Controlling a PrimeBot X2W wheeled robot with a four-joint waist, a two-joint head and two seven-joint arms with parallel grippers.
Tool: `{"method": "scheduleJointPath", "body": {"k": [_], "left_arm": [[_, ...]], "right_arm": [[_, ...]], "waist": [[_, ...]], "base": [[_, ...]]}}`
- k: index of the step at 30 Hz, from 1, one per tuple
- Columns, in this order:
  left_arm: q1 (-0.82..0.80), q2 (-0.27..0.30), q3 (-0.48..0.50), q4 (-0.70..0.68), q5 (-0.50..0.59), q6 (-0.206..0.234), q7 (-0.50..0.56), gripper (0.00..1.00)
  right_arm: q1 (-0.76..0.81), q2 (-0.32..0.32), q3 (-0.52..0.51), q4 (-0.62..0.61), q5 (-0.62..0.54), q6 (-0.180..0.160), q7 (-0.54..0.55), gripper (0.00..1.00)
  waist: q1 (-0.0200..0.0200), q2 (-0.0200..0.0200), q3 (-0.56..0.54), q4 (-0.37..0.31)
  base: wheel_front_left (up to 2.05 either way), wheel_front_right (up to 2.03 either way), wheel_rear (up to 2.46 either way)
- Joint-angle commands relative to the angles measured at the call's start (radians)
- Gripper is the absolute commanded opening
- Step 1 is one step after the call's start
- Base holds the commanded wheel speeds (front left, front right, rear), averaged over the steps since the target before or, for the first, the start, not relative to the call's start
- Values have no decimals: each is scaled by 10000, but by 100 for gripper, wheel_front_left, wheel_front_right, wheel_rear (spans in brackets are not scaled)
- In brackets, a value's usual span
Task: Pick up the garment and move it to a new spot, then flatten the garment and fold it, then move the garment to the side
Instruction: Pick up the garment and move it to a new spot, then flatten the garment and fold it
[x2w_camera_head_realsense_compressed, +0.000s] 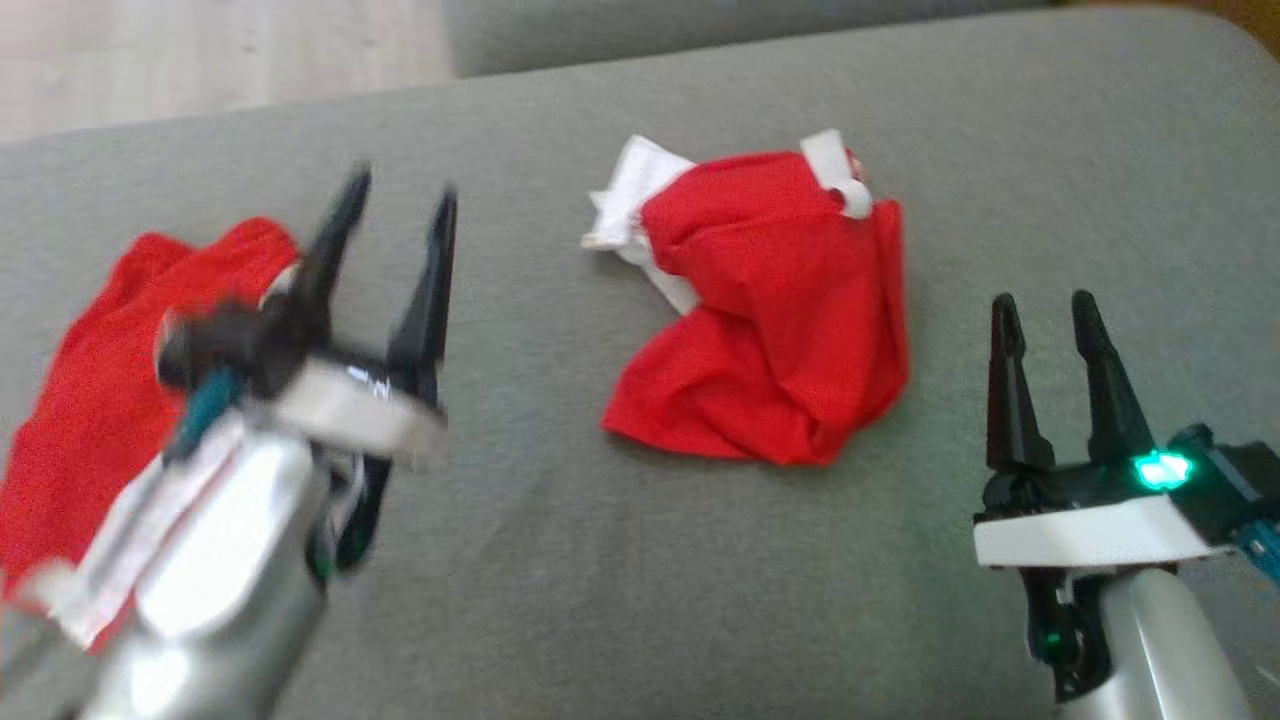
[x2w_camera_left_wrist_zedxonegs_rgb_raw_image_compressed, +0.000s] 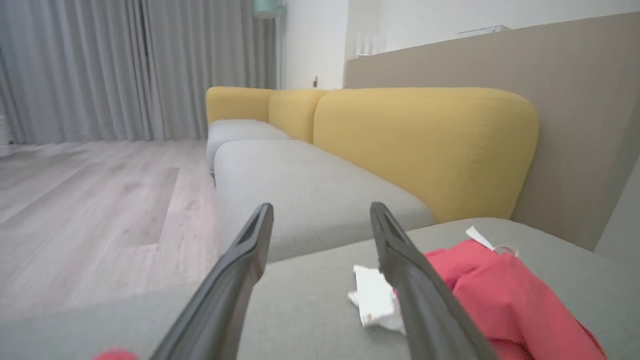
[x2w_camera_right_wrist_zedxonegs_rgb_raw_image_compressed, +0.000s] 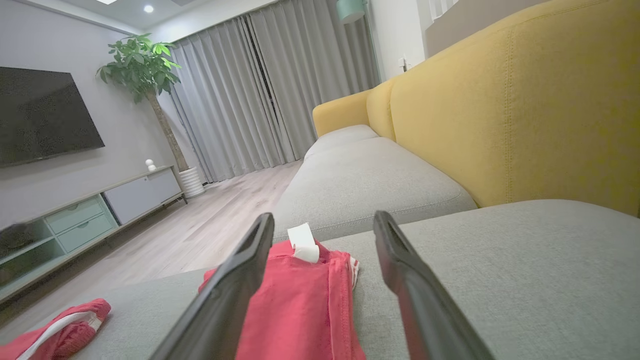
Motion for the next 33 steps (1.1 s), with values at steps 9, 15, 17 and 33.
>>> {"method": "scheduleJointPath", "body": {"k": [9, 15, 17, 33], "left_arm": [[4098, -701, 2488, -2399, 1421, 532, -93, 100], [5156, -1600, 3478, -2870, 2440, -16, -94, 100], [5224, -1735, 3653, -2818, 2752, -266, -94, 100], [5163, -2742, 4690, -2604, 3870, -1356, -95, 100]], "right_arm": [[495, -45, 91, 86, -173, -7, -63, 100], [562, -45, 239, 200, -147, -7, -63, 100], [556, -45, 263, 230, -133, -7, -63, 100], [-248, -45, -50, 441, -232, -7, -63, 100]], "waist": [[1, -1, -911, 1022], [1, -1, -943, 913], [1, -1, -956, 895], [1, -1, -449, 1091]], "base": [[0, 0, 0], [0, 0, 0], [0, 0, 0], [0, 0, 0]]}}
